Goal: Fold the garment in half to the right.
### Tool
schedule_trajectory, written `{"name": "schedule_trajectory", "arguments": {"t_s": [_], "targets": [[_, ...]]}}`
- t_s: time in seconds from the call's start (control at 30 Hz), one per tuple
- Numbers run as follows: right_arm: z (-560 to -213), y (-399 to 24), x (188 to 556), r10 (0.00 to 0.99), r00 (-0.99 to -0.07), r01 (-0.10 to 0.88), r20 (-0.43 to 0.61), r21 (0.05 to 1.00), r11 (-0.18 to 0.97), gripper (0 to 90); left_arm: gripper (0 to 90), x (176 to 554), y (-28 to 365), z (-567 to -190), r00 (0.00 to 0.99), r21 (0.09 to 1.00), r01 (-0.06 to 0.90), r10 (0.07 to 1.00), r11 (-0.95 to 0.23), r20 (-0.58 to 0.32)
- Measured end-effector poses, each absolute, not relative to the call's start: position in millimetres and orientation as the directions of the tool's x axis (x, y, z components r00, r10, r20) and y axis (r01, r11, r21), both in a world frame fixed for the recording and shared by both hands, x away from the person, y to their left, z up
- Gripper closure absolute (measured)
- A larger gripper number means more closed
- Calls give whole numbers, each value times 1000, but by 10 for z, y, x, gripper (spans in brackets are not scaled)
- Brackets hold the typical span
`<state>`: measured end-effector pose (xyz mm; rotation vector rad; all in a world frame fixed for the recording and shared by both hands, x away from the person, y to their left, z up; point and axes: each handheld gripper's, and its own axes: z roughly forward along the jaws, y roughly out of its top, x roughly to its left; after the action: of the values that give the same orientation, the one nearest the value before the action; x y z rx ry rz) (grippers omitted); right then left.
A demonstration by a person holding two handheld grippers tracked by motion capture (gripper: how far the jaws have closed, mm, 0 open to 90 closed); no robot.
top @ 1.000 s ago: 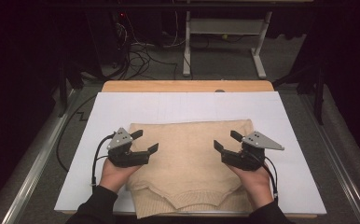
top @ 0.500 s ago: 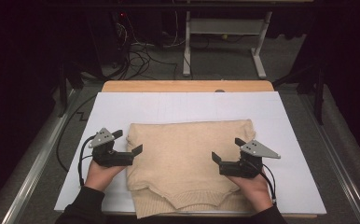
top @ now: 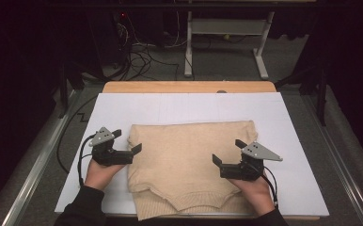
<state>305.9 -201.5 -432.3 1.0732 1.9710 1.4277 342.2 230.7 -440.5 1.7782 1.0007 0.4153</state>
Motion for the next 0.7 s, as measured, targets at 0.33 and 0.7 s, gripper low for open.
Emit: {"name": "schedule_trajectory", "arguments": {"t_s": [0.33,0.7], "targets": [[-4319,-1940,3004,798,-600,308,51,936,171,1,34,3620,2513,-4456,526,851,516,820,-98,-225],[-4276,-1905,2985,788,-613,304,58,938,168,2,128,4083,2559,-4423,486,810,571,850,-136,-201]]}}
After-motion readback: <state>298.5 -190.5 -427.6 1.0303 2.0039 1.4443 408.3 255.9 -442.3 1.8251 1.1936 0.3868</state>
